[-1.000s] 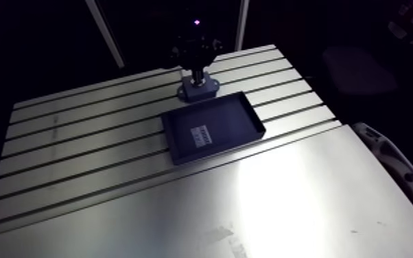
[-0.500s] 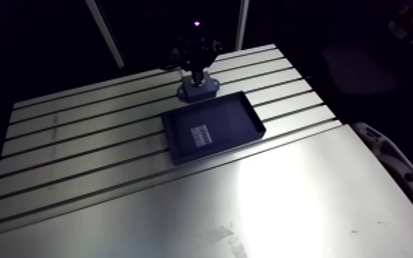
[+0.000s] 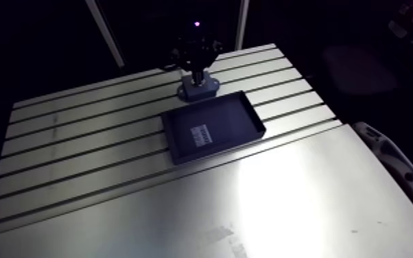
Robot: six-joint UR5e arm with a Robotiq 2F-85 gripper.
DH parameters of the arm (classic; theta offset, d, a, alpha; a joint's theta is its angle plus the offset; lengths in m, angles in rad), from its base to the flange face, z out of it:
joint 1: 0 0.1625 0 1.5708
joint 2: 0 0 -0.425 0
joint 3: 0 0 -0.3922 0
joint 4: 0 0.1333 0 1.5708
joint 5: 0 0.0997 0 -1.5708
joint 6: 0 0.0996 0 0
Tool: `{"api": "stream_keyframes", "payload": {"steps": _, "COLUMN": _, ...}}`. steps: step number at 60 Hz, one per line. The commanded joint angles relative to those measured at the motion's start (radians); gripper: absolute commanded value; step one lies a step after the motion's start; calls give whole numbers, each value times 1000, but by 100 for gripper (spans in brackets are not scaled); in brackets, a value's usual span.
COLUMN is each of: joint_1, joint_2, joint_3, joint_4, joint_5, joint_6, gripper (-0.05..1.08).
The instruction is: Pick up the bearing and press it into the housing until flush.
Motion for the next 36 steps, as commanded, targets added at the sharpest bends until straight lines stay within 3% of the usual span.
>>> {"api": "stream_keyframes", "payload": {"steps": 1, "joint_1": 0, "joint_2": 6, "joint_3": -2, "joint_4": 0, "joint_5": -2, "joint_6": 1, "gripper": 108}}
{"api": "stream_keyframes", "payload": {"steps": 36, "joint_1": 3, "joint_2": 12, "joint_3": -4, "joint_4": 0, "joint_5": -3, "joint_6": 1, "gripper": 108}}
